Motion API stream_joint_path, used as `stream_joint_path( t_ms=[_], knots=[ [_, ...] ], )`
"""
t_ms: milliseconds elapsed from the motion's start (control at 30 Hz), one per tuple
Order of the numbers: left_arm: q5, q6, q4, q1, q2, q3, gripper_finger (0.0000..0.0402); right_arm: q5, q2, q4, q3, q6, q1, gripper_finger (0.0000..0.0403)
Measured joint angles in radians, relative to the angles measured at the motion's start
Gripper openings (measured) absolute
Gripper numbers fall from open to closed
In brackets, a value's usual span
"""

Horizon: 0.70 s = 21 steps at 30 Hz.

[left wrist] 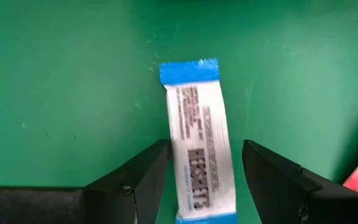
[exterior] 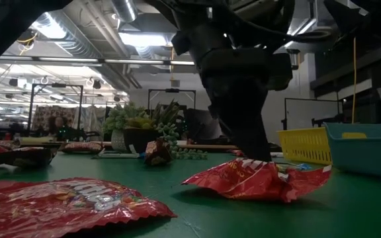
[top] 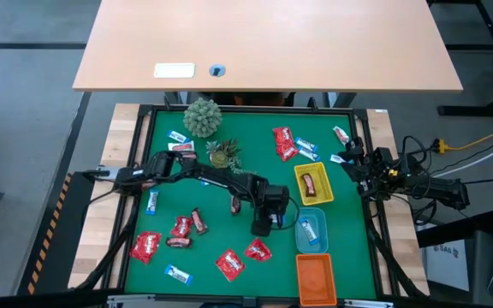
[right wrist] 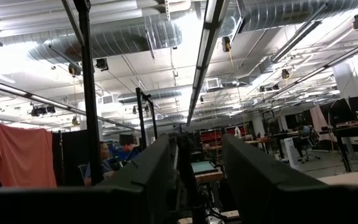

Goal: Sort candy
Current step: Put the white chocolate into the blue bin

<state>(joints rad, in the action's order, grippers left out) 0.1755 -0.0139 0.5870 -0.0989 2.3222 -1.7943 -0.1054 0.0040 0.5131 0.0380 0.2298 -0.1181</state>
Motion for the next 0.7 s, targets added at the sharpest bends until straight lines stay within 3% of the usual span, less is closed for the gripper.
stream_joint_path(
  t_ms=[233,500,700],
  knots=[
    [-0.002,0.000,0.000,0.001,0.001,0.000,0.0199,-0.042,0.000,-0.002,0.000,0.000,0.000,0.0150],
    [-0.030,0.012,0.001,-0.002,0.001,0.000,0.0155,-0.045,0.000,-0.002,0.000,0.000,0.000,0.0150],
    [-0.033,0.022,0.002,0.001,0.001,0.000,0.0144,-0.045,0.000,-0.009,0.000,0.000,0.000,0.0150]
  ],
)
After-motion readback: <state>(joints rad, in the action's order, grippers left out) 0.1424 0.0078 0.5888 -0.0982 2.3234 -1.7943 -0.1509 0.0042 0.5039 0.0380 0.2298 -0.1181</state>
